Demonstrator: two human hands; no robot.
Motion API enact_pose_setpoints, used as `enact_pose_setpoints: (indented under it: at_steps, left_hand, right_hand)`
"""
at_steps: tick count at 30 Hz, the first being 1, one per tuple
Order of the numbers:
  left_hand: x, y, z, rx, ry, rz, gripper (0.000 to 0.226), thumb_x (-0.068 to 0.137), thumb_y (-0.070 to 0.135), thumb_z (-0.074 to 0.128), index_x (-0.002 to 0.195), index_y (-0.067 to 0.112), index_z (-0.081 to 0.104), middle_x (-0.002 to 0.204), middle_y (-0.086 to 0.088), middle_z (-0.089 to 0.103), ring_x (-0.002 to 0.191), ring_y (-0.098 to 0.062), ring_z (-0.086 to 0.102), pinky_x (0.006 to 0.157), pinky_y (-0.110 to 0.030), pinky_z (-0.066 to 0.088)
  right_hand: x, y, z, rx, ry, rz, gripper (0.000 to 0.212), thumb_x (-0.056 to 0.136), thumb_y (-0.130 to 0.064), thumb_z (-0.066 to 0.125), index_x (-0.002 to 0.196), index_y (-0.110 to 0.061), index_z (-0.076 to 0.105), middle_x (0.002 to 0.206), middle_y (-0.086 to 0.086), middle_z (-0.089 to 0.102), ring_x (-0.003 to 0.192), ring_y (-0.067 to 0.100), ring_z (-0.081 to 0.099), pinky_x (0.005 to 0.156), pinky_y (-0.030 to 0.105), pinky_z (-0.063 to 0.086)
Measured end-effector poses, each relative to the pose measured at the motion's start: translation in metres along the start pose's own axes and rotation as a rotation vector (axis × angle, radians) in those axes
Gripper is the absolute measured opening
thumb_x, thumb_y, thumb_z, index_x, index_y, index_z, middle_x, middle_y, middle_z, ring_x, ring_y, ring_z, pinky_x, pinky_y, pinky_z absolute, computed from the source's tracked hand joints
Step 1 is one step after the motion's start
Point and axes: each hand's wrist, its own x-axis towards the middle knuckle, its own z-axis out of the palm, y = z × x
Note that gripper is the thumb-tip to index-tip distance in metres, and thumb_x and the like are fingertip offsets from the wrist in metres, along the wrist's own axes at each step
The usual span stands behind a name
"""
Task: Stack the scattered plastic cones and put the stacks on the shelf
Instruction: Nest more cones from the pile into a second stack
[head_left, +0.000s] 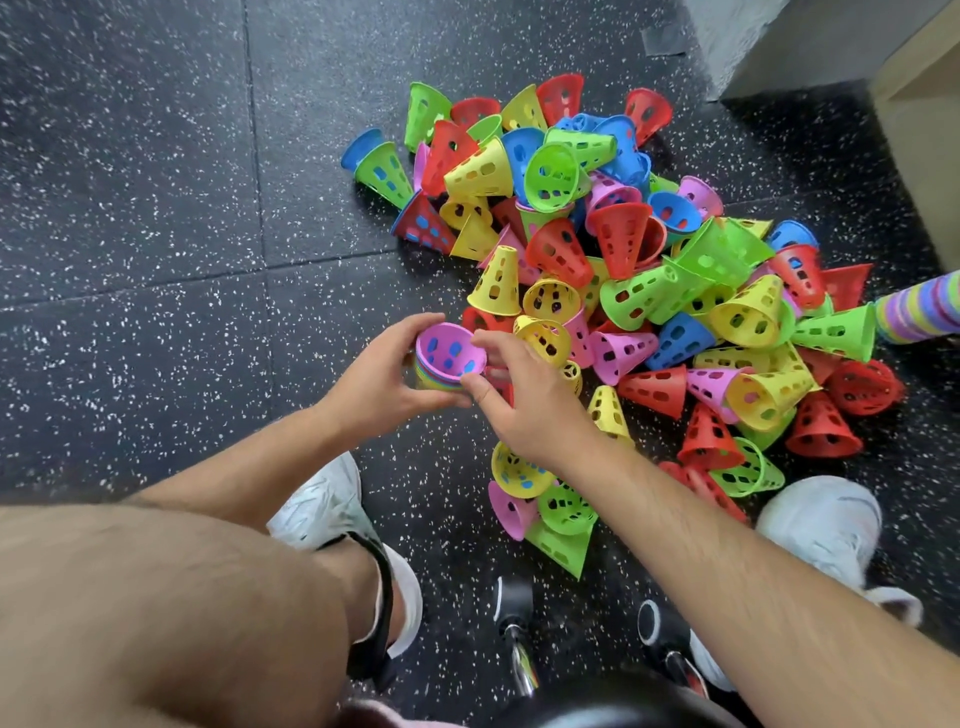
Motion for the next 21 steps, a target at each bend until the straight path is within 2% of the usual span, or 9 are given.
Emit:
enact_pose_setpoints:
  at_steps: [2, 4, 6, 9, 11, 16, 18, 21]
  left_hand:
    - [0.001, -0.003, 0.000, 0.022, 0.017, 0.013, 0.099, 0.065, 0.045, 0.094, 0.146, 0.011, 0.049, 0.134, 0.001, 0.064, 0.121, -0.014, 0.064, 0.108, -0.038, 0.050]
    - [0.001, -0.006, 0.001, 0.052, 0.051, 0.028, 0.093, 0.070, 0.031, 0.097, 0.146, 0.012, 0.049, 0.137, 0.000, 0.061, 0.124, -0.014, 0.061, 0.110, -0.037, 0.047]
    - [0.000, -0.009, 0.001, 0.071, 0.062, 0.048, 0.091, 0.070, 0.022, 0.097, 0.147, 0.011, 0.049, 0.139, -0.001, 0.059, 0.126, -0.013, 0.058, 0.112, -0.030, 0.043]
    - [-0.002, -0.014, -0.003, 0.103, 0.034, 0.089, 0.091, 0.070, 0.019, 0.097, 0.147, 0.008, 0.049, 0.137, 0.000, 0.056, 0.124, -0.009, 0.054, 0.108, -0.011, 0.036]
    - [-0.002, -0.013, -0.005, 0.124, 0.016, 0.099, 0.092, 0.071, 0.020, 0.097, 0.148, 0.009, 0.048, 0.138, 0.000, 0.054, 0.126, -0.008, 0.053, 0.108, -0.011, 0.034]
    - [-0.001, -0.010, -0.003, 0.108, 0.027, 0.090, 0.091, 0.072, 0.018, 0.096, 0.150, 0.015, 0.048, 0.143, 0.001, 0.054, 0.130, -0.008, 0.052, 0.112, -0.020, 0.039]
    - [-0.001, -0.010, 0.000, 0.101, 0.027, 0.084, 0.091, 0.072, 0.018, 0.096, 0.150, 0.016, 0.048, 0.143, 0.001, 0.054, 0.130, -0.007, 0.053, 0.113, -0.022, 0.039]
    - [0.001, -0.007, 0.004, 0.082, 0.026, 0.063, 0.091, 0.071, 0.015, 0.096, 0.149, 0.015, 0.047, 0.141, 0.001, 0.056, 0.129, -0.010, 0.056, 0.113, -0.026, 0.041]
  right_hand:
    - [0.003, 0.003, -0.002, -0.138, 0.103, -0.065, 0.042, 0.096, -0.040, 0.056, 0.133, -0.021, 0.051, 0.128, -0.006, 0.057, 0.116, 0.010, 0.054, 0.101, 0.037, 0.046]
    - [0.008, 0.006, -0.007, -0.340, 0.332, -0.103, 0.041, 0.092, -0.045, 0.055, 0.125, -0.020, 0.055, 0.121, -0.005, 0.058, 0.113, 0.016, 0.052, 0.098, 0.039, 0.042]
    - [0.013, 0.012, -0.014, -0.520, 0.456, -0.020, 0.053, 0.087, -0.055, 0.056, 0.126, -0.019, 0.055, 0.127, 0.001, 0.056, 0.116, 0.024, 0.050, 0.099, 0.041, 0.041]
    - [0.016, 0.024, -0.016, -0.755, 0.287, 0.179, 0.083, 0.078, -0.074, 0.058, 0.143, -0.023, 0.043, 0.143, 0.011, 0.044, 0.127, 0.031, 0.044, 0.107, 0.046, 0.034]
    - [0.019, 0.030, -0.014, -0.816, 0.231, 0.221, 0.087, 0.077, -0.074, 0.061, 0.146, -0.026, 0.038, 0.142, 0.012, 0.043, 0.123, 0.032, 0.046, 0.106, 0.046, 0.034]
    - [0.023, 0.032, -0.014, -0.725, 0.264, 0.216, 0.074, 0.081, -0.052, 0.069, 0.139, -0.015, 0.043, 0.125, 0.008, 0.053, 0.114, 0.031, 0.053, 0.101, 0.044, 0.035]
    - [0.021, 0.027, -0.019, -0.565, 0.344, 0.192, 0.075, 0.081, -0.049, 0.070, 0.138, -0.009, 0.042, 0.128, 0.010, 0.056, 0.117, 0.031, 0.052, 0.104, 0.045, 0.034]
    - [0.015, 0.012, -0.028, -0.309, 0.445, 0.102, 0.074, 0.080, -0.054, 0.069, 0.133, -0.008, 0.045, 0.124, 0.008, 0.059, 0.115, 0.028, 0.054, 0.103, 0.041, 0.038]
